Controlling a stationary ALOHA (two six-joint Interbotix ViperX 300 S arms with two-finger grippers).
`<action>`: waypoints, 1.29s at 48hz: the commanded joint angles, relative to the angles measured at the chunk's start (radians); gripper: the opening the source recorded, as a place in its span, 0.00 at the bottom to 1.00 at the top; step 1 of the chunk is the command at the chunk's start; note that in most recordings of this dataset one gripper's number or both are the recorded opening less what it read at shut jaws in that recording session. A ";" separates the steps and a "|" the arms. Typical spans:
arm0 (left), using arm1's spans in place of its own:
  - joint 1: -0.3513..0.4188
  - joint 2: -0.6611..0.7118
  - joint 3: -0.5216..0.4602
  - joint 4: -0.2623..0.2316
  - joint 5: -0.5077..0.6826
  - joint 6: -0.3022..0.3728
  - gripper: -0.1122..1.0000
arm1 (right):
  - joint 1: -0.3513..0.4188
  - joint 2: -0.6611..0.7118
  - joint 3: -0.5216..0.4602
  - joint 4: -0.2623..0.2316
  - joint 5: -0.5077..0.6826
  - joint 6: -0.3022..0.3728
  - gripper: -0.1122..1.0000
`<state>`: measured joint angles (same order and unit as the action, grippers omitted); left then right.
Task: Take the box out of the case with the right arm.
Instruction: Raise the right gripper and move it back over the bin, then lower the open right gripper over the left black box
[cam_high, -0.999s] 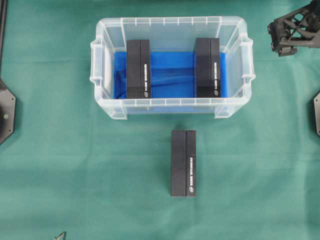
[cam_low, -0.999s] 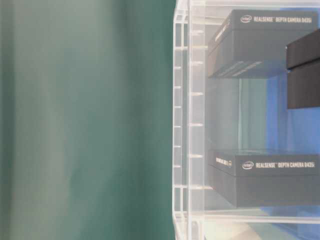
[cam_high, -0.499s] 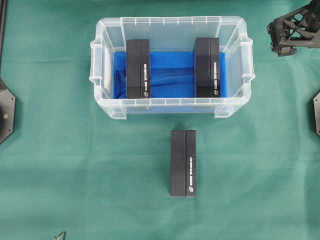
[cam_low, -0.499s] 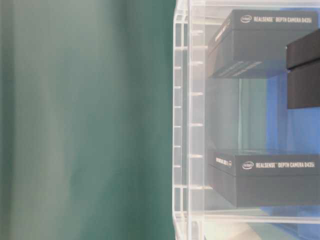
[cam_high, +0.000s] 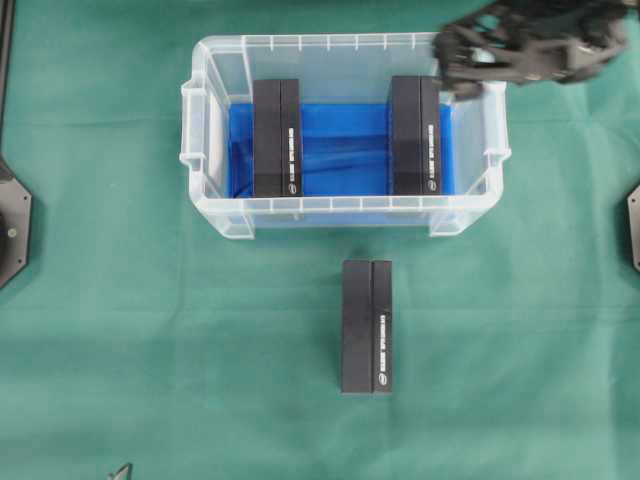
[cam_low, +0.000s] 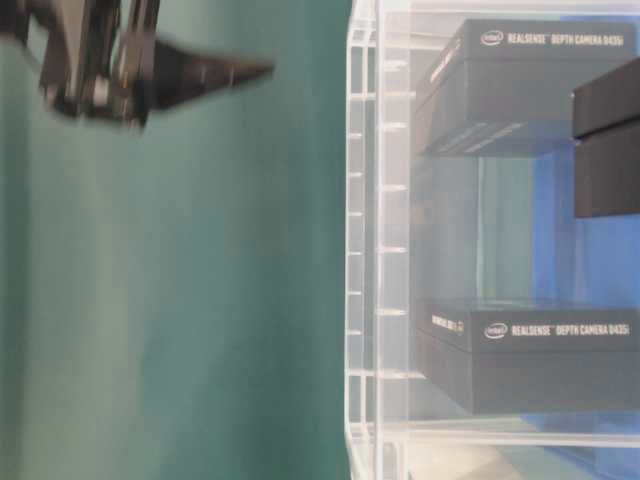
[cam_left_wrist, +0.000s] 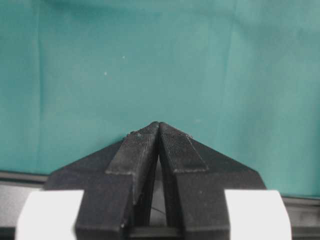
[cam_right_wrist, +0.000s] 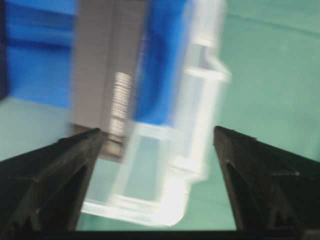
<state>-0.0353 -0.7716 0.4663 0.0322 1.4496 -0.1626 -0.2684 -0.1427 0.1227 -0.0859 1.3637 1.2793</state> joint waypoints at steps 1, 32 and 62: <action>0.003 0.002 -0.028 0.003 -0.003 -0.002 0.10 | 0.018 0.063 -0.114 -0.003 -0.005 -0.003 0.90; 0.003 -0.009 -0.029 0.003 -0.005 -0.005 0.10 | 0.107 0.523 -0.703 0.005 0.008 -0.005 0.90; 0.003 -0.025 -0.031 0.003 -0.003 -0.003 0.10 | 0.114 0.580 -0.759 0.020 0.054 0.006 0.91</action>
<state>-0.0353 -0.7992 0.4633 0.0322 1.4481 -0.1657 -0.1580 0.4633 -0.6136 -0.0675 1.4189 1.2839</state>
